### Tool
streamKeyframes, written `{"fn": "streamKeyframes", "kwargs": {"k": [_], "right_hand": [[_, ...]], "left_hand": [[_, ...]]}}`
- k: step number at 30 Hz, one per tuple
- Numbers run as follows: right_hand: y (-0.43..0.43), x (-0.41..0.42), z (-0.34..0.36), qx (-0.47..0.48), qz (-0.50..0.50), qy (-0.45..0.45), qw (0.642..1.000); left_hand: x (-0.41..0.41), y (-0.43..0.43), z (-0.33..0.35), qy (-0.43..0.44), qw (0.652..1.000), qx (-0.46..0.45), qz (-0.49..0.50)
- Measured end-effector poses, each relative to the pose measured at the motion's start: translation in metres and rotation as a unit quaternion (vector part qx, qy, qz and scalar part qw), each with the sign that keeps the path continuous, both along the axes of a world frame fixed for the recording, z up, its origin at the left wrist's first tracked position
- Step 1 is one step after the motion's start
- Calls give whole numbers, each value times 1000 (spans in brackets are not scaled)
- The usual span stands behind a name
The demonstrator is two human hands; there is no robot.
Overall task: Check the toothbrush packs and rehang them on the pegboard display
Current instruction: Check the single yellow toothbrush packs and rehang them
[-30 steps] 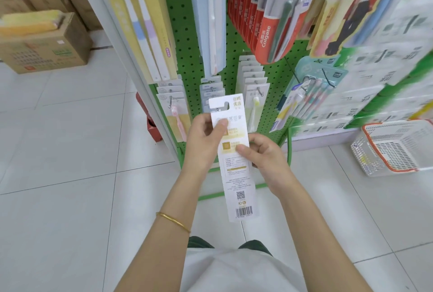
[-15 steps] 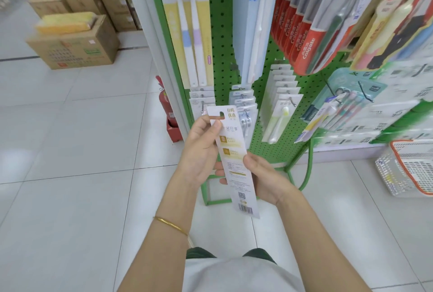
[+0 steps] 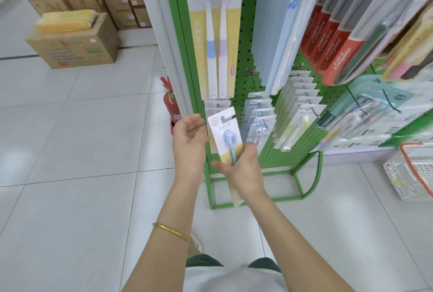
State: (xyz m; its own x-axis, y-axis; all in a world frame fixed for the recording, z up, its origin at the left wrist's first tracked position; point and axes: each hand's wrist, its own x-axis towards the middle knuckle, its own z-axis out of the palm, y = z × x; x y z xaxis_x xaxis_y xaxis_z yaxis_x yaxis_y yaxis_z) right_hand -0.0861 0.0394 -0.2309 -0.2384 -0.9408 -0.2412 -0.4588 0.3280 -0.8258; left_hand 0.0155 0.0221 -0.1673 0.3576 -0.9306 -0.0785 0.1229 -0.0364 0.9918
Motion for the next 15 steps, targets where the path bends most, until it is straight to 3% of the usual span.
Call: {"fn": "streamKeyframes", "kwargs": {"k": [7, 15], "right_hand": [[-4, 22, -22, -16, -58, 70, 996], [-26, 38, -31, -25, -100, 42, 994]], "left_hand": [[16, -17, -5, -45, 999, -6, -5], [27, -33, -9, -134, 990, 1, -32]]}}
